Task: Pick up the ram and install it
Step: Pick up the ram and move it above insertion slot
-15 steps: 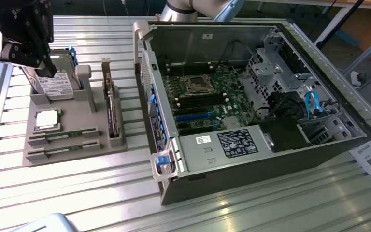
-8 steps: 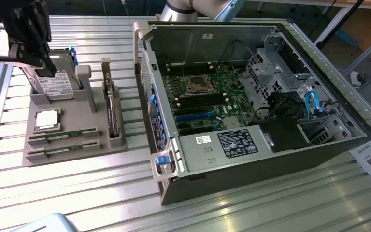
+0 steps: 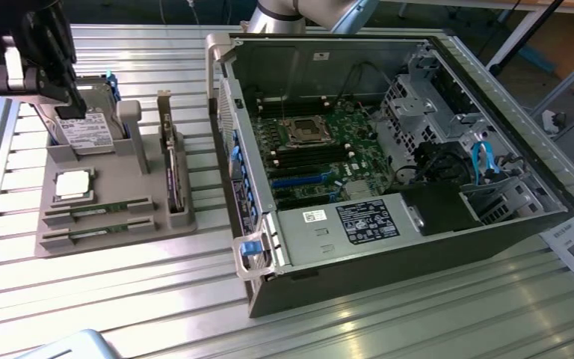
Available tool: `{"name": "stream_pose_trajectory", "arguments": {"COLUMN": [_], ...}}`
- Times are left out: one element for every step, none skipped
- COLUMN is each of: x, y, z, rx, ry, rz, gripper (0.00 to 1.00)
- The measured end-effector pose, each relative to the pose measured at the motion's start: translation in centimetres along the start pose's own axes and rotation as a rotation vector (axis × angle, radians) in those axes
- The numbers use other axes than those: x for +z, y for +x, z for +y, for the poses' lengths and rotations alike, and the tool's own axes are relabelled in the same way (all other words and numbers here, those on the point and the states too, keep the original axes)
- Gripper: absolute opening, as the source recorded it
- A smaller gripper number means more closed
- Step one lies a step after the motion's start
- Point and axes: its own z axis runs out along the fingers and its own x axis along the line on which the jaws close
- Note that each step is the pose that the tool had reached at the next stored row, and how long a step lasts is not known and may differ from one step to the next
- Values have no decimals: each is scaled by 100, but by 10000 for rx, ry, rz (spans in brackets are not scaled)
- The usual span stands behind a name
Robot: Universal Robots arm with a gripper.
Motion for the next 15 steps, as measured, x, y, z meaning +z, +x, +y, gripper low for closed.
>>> {"name": "stream_pose_trajectory", "arguments": {"x": [0, 0, 0, 0, 0, 1, 0, 0, 0, 2, 3, 0, 1, 1, 1], "y": [0, 0, 0, 0, 0, 0, 0, 0, 0, 0, 0, 0, 0, 0, -1], "z": [0, 0, 0, 0, 0, 0, 0, 0, 0, -1, -3, -9, -16, -24, -31], "rx": [-102, -194, -237, -241, -242, -242, -242, -242, -242, -242, -242, -243, -240, -239, -237], "ry": [-3, -5, -6, -7, -7, -6, -7, -7, -7, -8, -14, -46, -91, -140, -189], "rz": [-2, -5, -6, -7, -7, -7, -7, -7, -7, -8, -9, -6, -7, -7, -5], "gripper": [10, 10, 10, 10, 10, 10, 10, 10, 10, 10, 10, 10, 10, 10, 10]}}
